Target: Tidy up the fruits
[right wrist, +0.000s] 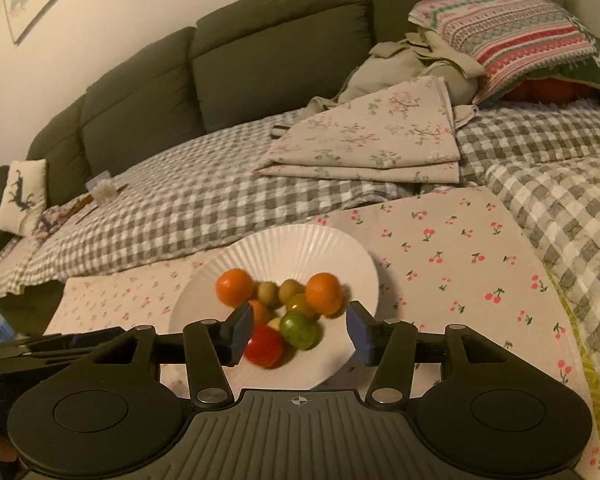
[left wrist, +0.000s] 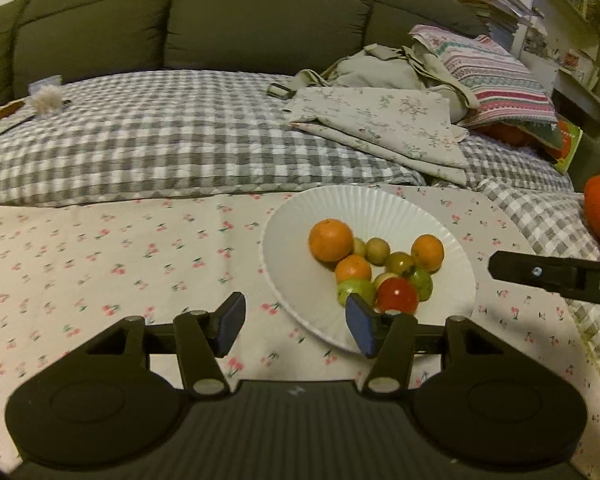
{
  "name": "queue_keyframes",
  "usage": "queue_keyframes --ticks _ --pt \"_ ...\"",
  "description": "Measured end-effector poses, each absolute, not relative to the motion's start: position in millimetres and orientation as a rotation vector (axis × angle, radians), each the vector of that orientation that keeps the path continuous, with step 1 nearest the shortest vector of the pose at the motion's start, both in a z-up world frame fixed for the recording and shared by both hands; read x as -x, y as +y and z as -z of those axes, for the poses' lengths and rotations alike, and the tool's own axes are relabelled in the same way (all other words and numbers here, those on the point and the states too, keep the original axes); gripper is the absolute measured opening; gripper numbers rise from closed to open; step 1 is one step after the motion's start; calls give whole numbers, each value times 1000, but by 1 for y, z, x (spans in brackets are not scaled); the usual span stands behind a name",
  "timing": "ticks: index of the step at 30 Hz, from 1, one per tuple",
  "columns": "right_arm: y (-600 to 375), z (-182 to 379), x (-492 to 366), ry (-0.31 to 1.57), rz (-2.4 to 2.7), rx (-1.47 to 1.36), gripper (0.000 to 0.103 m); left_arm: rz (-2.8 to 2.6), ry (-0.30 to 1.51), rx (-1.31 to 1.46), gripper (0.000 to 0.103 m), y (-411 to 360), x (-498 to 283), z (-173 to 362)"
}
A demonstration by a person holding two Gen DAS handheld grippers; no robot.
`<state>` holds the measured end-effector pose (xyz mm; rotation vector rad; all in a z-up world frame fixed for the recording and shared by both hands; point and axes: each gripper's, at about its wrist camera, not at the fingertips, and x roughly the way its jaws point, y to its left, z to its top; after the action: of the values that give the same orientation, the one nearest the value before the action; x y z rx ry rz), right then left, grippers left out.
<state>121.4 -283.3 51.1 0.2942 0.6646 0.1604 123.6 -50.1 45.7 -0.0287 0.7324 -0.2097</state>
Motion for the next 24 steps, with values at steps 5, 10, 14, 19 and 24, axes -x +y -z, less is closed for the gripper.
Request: queue_keyframes --ticks 5,10,14,19,24 --pt "-277 -63 -96 652 -197 -298 51 164 729 23 55 -48 -100 -57" --pt "-267 -74 -66 631 -225 -270 55 133 711 26 60 -42 -67 -64" --pt "-264 -79 -42 611 -228 -277 55 144 716 32 60 -42 -45 -65" --pt "-252 -82 -11 587 -232 -237 55 129 694 25 66 -40 -18 -67" --pt "-250 -86 11 556 -226 -252 60 104 688 35 68 -33 -1 -66"
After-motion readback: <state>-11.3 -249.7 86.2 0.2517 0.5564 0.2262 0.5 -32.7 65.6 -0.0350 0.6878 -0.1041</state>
